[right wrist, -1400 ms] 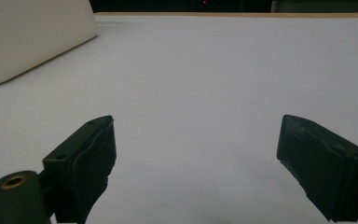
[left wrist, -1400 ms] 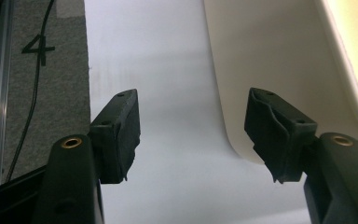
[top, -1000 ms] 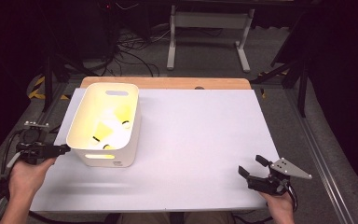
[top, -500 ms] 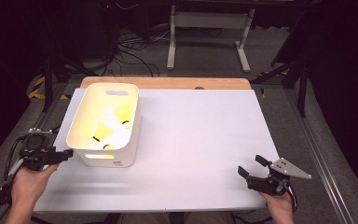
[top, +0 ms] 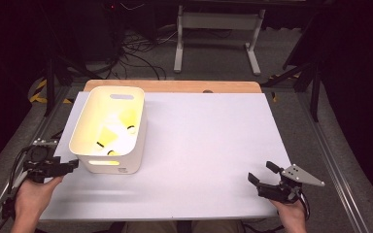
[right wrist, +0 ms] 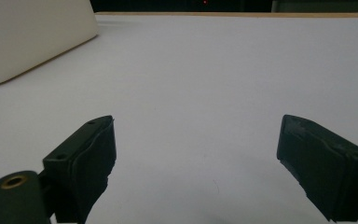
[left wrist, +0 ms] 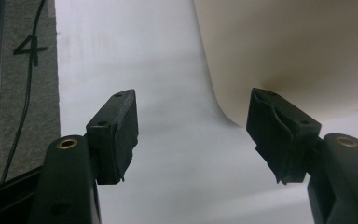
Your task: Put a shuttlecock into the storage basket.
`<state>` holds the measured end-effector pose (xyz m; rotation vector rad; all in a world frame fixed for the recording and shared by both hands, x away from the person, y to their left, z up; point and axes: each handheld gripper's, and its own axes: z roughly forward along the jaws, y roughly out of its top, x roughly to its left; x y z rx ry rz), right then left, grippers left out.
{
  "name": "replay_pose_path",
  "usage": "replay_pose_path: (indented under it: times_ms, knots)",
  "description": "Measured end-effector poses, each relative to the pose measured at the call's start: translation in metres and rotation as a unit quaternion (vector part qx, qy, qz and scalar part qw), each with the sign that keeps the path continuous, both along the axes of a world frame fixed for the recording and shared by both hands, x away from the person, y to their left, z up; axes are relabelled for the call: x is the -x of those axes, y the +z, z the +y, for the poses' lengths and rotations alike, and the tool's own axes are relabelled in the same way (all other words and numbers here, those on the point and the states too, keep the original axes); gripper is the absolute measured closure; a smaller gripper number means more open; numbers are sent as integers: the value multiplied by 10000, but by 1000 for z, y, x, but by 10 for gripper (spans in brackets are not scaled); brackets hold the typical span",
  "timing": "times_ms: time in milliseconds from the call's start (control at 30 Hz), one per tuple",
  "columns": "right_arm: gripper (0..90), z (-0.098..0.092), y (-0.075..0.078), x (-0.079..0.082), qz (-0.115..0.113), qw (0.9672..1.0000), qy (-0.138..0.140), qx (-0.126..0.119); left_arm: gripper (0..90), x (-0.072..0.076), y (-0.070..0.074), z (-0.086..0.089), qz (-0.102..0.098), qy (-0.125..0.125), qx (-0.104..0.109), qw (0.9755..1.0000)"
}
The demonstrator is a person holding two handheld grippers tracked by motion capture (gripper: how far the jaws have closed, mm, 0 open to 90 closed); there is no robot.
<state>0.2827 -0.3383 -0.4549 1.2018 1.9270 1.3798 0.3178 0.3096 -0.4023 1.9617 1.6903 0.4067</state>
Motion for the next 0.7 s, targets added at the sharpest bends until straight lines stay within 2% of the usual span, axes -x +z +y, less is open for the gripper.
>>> replay_pose_path:
  times_ms: [433, 700]
  knots:
    - [125, 0, 0, 0, -21, 10000, 15, 23, 351, 8, -9, -3, -20, -89, 41, 9999]
    - [125, 0, 0, 0, -21, 10000, 19, 25, 351, 16, -11, -11, -140, -199, 96, 9997]
